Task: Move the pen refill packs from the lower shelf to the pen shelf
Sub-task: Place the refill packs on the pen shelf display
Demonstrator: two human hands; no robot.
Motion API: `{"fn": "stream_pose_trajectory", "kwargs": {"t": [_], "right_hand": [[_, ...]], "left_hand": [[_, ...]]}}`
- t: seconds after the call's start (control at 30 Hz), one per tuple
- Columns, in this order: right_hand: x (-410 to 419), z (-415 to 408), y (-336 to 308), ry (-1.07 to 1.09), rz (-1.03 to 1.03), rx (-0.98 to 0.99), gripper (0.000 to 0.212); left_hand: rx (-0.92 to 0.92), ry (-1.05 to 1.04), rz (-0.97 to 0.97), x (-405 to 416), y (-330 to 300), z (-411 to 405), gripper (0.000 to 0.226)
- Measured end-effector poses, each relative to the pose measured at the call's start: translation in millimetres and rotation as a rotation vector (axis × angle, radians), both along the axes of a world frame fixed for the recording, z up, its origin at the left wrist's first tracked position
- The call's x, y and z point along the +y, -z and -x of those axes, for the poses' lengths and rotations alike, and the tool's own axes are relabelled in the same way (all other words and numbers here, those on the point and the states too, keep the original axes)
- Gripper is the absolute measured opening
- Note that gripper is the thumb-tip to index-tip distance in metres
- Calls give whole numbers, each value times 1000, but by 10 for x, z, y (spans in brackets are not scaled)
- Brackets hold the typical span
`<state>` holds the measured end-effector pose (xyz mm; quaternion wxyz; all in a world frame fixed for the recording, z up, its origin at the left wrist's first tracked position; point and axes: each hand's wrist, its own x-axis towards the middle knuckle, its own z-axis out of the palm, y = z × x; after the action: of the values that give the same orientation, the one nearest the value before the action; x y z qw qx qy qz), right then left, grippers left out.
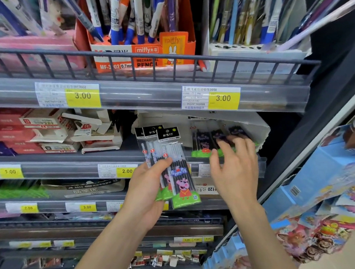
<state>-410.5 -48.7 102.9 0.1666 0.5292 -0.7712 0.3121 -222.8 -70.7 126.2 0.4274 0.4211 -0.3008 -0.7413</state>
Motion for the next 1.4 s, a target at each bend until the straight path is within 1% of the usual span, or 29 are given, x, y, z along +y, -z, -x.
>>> {"fn": "stream_pose_trajectory", "kwargs": {"t": [0.1,0.23,0.3,0.37,0.43,0.47,0.5,0.57,0.6,0.63,0.7,0.77,0.8,0.93,1.03,1.07,1.2,1.27,1.33,1.4], "right_hand": [[31,41,45,71,-166,59,43],[42,34,19,105,-218,52,52],[55,33,-46,112,-241,46,50],[100,3,-127,101,-203,39,46],[186,-86,-200,37,-74,-19,46],[236,-160,-237,-32,-18,-120,48],[279,-243,-279,-123,-5,-280,49],[322,-409,-317,-303,-86,-670,46],[323,-473,-308,-360,-148,-826,44],[316,-514,-294,-394,-195,-939,45],[302,-538,-268,-420,-217,-1095,50],[290,-540,-270,-421,-193,-1167,51],[282,-538,-266,-419,-187,-1158,51],[232,-559,-207,-385,-156,-975,47],[191,-561,-208,-377,-125,-937,43],[170,-548,-216,-382,-125,-955,42],[58,-462,-264,-429,-101,-1154,39],[-26,-437,-275,-406,-71,-1195,37],[-117,-428,-298,-301,-30,-1139,36],[-198,-410,-313,-190,-5,-968,35]], "left_hand": [[3,12,-6,19,-25,30,17],[5,26,-13,39,-34,62,21],[11,27,-19,42,-31,72,22],[14,27,-10,37,-34,70,23],[14,27,6,24,-39,65,24],[11,23,13,14,-37,65,24],[9,18,20,3,-39,65,23],[13,14,31,-22,-46,68,22],[19,13,34,-31,-51,70,22],[27,10,32,-40,-54,67,22],[57,13,10,-51,-58,49,22],[88,37,-6,-56,-59,21,24],[91,53,-3,-60,-56,7,24],[69,92,33,-72,-50,-43,22],[-1,105,47,-98,-35,-115,19],[-24,127,46,-110,-35,-141,23],[-73,229,23,-168,-75,-211,45],[-76,204,14,-197,-102,-222,43],[-49,136,-1,-223,-108,-232,33],[-17,70,-18,-240,-96,-257,29]]}}
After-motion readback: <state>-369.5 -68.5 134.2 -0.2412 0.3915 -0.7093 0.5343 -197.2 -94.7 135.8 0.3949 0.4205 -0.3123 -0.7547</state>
